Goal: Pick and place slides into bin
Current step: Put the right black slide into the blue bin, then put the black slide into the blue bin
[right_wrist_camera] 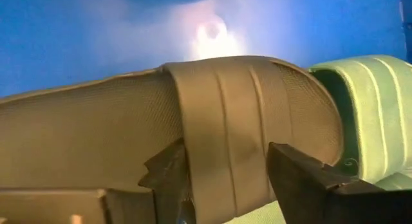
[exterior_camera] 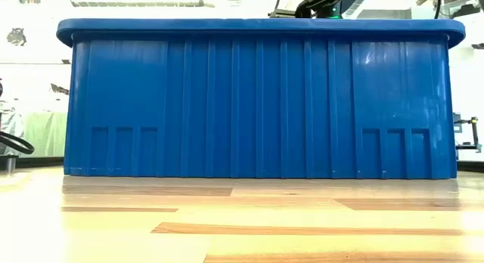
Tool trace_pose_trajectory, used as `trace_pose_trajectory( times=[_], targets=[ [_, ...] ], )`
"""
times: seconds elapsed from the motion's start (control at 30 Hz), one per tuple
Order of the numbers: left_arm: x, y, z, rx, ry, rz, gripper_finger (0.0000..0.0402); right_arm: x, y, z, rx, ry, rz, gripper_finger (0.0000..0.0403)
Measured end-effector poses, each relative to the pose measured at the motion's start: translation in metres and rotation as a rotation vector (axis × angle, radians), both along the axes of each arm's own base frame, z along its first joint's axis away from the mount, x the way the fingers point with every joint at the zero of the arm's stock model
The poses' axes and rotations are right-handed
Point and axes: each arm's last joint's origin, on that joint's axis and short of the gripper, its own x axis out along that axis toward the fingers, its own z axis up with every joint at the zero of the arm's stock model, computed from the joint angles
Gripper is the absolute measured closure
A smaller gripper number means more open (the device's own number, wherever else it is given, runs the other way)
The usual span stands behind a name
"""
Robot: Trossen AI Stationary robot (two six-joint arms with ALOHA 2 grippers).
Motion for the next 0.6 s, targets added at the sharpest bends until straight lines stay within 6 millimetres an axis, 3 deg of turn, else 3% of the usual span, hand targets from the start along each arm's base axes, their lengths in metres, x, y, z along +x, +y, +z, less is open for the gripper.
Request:
trace_pose_trajectory(
  times=[0.23,0.6],
  targets=[
    [0.0,0.0,0.0001,0.006,0.003,-0.002,0.0269,-0.0014,0.0013,-0.0005,0.003,0.019,0.025,0.0175],
    [0.0,0.0,0.0001,0.006,0.003,-0.002,0.0269,-0.0043,0.0073,0.0028,0.016,0.037,0.046,0.0171]
  ],
)
